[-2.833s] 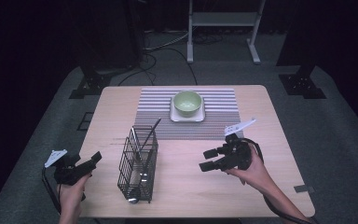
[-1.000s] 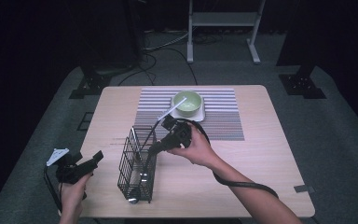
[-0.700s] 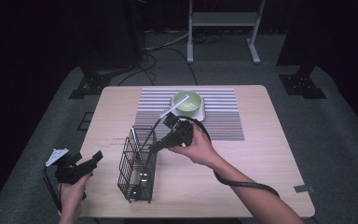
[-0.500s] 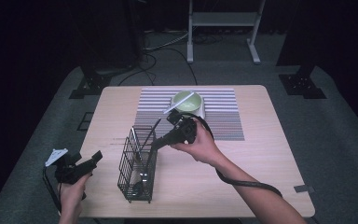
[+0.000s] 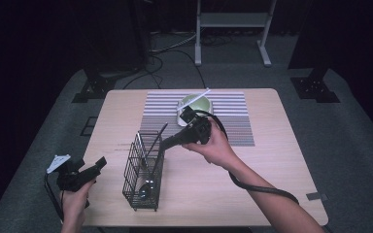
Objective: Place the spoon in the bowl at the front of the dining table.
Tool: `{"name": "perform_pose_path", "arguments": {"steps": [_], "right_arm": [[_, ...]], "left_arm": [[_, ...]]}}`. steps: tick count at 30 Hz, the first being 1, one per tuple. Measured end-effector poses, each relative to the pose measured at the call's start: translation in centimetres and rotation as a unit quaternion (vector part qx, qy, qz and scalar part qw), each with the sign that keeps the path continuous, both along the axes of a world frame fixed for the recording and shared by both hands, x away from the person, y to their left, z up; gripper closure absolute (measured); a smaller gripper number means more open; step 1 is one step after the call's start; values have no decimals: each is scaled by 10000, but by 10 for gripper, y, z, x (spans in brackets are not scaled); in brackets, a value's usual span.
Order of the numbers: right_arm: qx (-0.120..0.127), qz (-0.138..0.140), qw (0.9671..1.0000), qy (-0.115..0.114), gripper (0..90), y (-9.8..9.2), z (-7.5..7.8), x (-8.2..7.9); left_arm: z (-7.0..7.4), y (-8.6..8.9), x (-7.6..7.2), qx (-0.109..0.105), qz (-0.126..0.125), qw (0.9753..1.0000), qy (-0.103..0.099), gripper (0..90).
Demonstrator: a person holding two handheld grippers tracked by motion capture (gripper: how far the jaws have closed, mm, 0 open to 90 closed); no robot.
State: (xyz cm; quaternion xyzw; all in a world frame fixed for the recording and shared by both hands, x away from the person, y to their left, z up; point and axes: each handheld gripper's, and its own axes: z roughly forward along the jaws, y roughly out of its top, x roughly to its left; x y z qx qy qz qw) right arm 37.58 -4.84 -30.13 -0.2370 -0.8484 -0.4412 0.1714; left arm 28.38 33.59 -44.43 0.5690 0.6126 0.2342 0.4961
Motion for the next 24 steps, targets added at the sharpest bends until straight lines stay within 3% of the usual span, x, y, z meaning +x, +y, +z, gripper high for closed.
{"name": "perform_pose_path", "arguments": {"steps": [24], "right_arm": [[362, -234, 9990, 97, 893, -16, 25, 5]], "left_arm": [[0, 1, 0, 14, 6, 10000, -12, 10]]}}
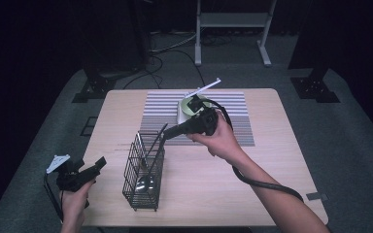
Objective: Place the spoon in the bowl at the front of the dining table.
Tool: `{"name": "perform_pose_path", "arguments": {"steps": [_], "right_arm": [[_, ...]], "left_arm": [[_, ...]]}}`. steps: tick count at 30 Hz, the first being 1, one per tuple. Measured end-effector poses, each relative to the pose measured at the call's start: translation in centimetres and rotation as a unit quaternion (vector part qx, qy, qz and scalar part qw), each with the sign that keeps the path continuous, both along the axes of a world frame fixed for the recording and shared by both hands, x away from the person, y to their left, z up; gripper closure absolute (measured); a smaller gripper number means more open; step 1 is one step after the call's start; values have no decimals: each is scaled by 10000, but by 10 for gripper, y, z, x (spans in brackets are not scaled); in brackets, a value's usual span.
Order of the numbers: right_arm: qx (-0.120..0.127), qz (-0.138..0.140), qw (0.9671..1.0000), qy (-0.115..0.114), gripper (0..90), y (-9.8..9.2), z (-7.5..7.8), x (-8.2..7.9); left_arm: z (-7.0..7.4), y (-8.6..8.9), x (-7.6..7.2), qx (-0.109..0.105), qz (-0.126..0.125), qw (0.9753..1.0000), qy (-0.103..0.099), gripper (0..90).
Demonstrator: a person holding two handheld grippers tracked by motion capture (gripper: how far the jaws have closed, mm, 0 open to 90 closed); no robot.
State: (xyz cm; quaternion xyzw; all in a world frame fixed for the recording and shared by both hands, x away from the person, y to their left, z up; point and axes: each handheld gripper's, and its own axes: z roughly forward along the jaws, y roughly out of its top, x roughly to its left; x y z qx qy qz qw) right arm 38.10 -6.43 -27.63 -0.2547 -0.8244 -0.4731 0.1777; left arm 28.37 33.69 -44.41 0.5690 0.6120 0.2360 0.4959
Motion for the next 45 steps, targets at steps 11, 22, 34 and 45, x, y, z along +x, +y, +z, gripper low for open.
{"name": "perform_pose_path", "arguments": {"steps": [11, 22, 34, 45], "right_arm": [[117, -65, 9999, 28, 894, -5, 10, 1], [283, -150, 9994, 113, 893, -15, 17, 4], [386, -225, 9989, 120, 893, -27, 26, 4], [484, -331, 9982, 132, 893, -44, 33, 3]], "left_arm": [[0, 0, 0, -16, 8, 10000, -3, 10], [0, 0, 0, -13, -1, 10000, 5, 10], [0, 0, 0, -12, -4, 10000, 7, 10], [0, -1, 0, -3, -12, 10000, 20, 10]]}}
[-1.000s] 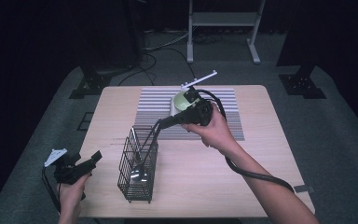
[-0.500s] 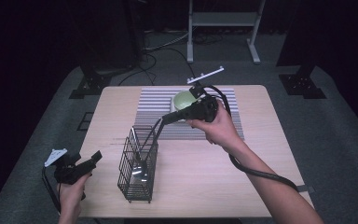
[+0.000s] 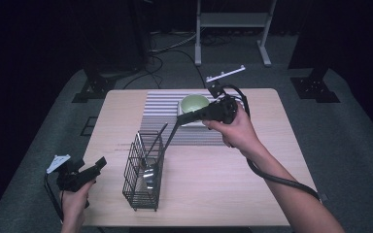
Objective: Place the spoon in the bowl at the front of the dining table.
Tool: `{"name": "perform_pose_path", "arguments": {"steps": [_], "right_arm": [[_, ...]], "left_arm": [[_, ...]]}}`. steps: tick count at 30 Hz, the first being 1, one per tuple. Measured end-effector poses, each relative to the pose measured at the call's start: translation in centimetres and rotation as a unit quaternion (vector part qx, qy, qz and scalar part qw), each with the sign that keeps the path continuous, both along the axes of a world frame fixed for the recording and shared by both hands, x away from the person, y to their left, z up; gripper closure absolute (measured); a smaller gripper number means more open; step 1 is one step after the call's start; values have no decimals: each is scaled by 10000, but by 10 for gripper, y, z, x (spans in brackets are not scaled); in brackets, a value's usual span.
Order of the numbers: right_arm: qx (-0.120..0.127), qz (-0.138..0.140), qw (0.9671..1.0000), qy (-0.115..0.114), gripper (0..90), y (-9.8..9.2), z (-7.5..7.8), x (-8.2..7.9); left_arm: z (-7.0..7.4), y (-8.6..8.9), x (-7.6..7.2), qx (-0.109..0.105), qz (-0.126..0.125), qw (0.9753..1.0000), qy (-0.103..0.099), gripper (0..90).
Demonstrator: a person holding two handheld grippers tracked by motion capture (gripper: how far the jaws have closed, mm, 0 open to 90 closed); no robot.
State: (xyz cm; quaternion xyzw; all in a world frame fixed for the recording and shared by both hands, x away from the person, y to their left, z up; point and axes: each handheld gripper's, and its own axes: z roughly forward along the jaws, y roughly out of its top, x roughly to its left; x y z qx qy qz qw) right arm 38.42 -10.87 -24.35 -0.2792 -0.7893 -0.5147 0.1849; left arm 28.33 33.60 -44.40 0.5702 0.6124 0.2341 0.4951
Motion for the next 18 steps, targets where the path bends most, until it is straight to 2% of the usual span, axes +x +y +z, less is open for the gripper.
{"name": "perform_pose_path", "arguments": {"steps": [18], "right_arm": [[80, -236, 9997, 14, 894, -31, 8, -1]], "left_arm": [[0, 0, 0, 1, 2, 10000, 2, 10]]}}
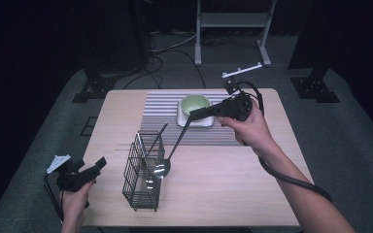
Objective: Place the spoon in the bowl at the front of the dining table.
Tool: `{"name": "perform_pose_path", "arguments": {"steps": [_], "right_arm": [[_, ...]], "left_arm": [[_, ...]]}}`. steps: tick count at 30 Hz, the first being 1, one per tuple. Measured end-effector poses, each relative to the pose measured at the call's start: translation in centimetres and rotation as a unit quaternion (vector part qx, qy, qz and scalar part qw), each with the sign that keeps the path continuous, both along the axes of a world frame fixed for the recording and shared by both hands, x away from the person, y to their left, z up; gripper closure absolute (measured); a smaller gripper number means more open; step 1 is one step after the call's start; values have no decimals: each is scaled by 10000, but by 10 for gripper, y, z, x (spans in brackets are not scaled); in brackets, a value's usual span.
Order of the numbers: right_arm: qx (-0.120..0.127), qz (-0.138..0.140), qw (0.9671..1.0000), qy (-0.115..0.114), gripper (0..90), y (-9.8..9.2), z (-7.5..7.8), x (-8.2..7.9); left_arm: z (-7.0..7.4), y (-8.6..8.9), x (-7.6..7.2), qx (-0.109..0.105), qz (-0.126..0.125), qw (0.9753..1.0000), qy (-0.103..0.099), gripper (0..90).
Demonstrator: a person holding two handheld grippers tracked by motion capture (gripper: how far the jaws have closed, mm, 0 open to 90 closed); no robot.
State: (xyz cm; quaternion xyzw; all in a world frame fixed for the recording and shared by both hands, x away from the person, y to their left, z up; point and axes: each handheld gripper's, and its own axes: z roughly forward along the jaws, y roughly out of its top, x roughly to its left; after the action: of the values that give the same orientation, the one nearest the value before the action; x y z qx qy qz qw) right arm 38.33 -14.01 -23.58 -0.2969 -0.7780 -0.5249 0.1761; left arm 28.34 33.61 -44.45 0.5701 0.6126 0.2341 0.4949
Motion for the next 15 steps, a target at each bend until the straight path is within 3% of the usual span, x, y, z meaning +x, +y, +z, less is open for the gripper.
{"name": "perform_pose_path", "arguments": {"steps": [15], "right_arm": [[-4, -304, 9995, 48, 894, -32, -3, 1]], "left_arm": [[0, -1, 0, -5, 5, 10000, -8, 10]]}}
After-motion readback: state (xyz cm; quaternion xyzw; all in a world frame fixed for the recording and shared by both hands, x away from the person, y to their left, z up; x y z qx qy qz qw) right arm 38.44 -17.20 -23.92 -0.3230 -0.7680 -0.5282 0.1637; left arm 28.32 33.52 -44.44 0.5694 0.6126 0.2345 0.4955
